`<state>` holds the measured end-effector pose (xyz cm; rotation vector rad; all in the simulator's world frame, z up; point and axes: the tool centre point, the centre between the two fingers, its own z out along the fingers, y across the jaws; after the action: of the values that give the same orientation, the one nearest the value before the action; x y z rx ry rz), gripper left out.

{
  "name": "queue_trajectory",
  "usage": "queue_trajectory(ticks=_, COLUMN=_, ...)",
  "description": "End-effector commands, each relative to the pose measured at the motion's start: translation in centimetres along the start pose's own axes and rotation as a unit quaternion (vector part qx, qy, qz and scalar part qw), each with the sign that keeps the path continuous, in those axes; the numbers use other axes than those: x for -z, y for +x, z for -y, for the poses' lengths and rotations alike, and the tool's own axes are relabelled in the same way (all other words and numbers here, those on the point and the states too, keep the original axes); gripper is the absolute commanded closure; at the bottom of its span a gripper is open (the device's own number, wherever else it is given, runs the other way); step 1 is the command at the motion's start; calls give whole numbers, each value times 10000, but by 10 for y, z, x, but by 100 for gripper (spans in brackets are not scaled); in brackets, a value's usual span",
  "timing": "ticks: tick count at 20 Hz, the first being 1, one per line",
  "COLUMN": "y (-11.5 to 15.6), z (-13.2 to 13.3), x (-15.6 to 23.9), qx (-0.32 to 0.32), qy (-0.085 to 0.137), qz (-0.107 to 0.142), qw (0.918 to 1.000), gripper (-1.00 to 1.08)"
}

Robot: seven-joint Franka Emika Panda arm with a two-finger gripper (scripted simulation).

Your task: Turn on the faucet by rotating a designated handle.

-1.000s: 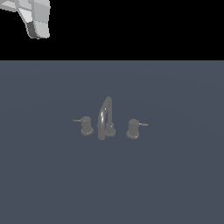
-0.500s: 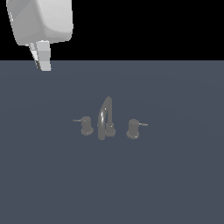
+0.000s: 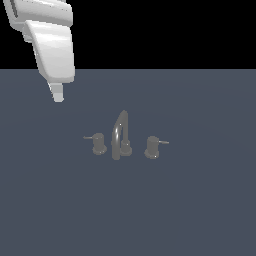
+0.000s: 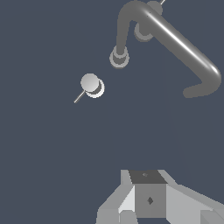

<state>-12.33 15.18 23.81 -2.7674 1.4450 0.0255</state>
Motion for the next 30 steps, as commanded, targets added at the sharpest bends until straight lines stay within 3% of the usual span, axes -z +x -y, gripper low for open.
queue_trajectory(ticks=1, y=3, z=9, x=-10, qx=-216, qy=9, qz=-1, qw=9998, gripper=108)
queue_trajectory(ticks=17, y=33, z=57, x=-73, qx=-1497, qy=12, qz=-45, qw=9887, gripper=108)
queue_trajectory(ticks=23, y=51, z=75, x=-102, qx=-2060, qy=3, qz=-77, qw=9785, gripper=108)
queue_trajectory(ticks=30, y=77, z=96, x=-137, qx=-2775, qy=-5, qz=-116, qw=9607, gripper=108)
